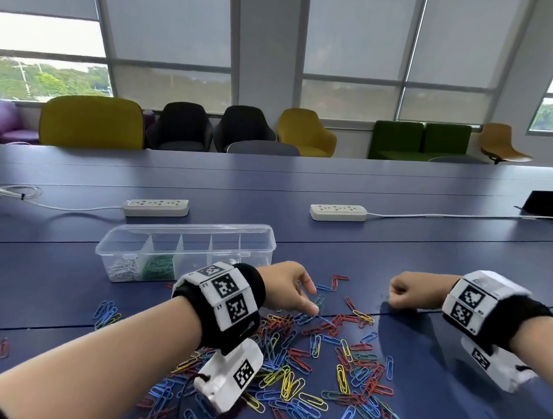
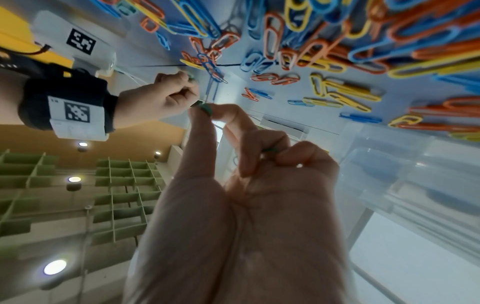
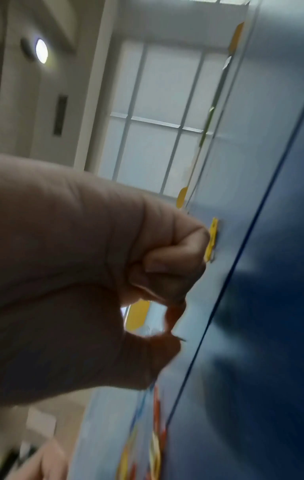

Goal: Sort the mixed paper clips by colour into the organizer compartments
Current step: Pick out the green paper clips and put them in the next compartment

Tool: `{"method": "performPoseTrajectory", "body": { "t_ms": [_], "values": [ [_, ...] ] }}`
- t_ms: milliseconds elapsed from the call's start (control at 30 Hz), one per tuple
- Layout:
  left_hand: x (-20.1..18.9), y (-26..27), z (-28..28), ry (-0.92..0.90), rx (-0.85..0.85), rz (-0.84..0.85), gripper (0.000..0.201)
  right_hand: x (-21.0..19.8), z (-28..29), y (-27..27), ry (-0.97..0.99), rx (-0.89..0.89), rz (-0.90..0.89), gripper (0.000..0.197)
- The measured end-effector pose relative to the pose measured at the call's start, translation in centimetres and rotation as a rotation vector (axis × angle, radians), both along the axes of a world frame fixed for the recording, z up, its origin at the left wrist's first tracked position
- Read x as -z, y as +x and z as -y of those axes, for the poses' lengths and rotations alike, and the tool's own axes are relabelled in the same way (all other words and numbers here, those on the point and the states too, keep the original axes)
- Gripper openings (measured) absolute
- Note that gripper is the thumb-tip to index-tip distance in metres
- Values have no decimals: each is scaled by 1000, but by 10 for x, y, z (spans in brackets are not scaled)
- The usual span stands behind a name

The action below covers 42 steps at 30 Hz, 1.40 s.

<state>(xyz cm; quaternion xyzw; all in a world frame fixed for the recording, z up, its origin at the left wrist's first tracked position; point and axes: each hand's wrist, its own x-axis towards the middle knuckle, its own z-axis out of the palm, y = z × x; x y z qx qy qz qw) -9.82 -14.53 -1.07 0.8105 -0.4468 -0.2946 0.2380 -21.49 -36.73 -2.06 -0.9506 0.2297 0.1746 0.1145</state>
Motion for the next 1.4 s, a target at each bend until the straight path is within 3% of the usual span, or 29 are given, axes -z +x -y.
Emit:
{"method": "performPoseTrajectory", "body": {
  "t_ms": [67,200,267,367,500,600,733,867,1000,1133,1267,1400],
  "values": [
    [-1,1,-5,-27,21,-48,29,-4,-14,2,196,13,101,31],
    [-3,2,-15,-99,-19,-178,8,-9,-43,1,932,119,402,23],
    [-6,2,-21,-142,-58,-272,17,-10,-55,1,1138,118,441,10],
    [-9,4,-30,-171,-83,-334,20,-7,-65,3,1345,103,448,14],
    [-8,8,-36,-214,-121,-315,16,-2,-80,10,1409,200,423,21],
    [-11,9,-40,-269,-145,-295,15,-3,-93,14,1396,201,390,20],
    [-10,10,-45,-285,-156,-284,15,-2,-105,18,1231,168,453,42],
    [-8,10,-48,-308,-176,-315,16,-5,-115,18,1060,89,520,29],
    [-7,9,-47,-333,-203,-288,19,-12,-127,15,810,-53,445,27],
    [-6,6,-46,-384,-201,-177,20,-13,-134,19,507,-219,471,17],
    [-1,8,-46,-403,-181,-41,10,-12,-125,20,286,-260,527,29],
    [1,10,-49,-407,-161,159,23,-18,-120,14,232,-253,531,34]
  ]
}}
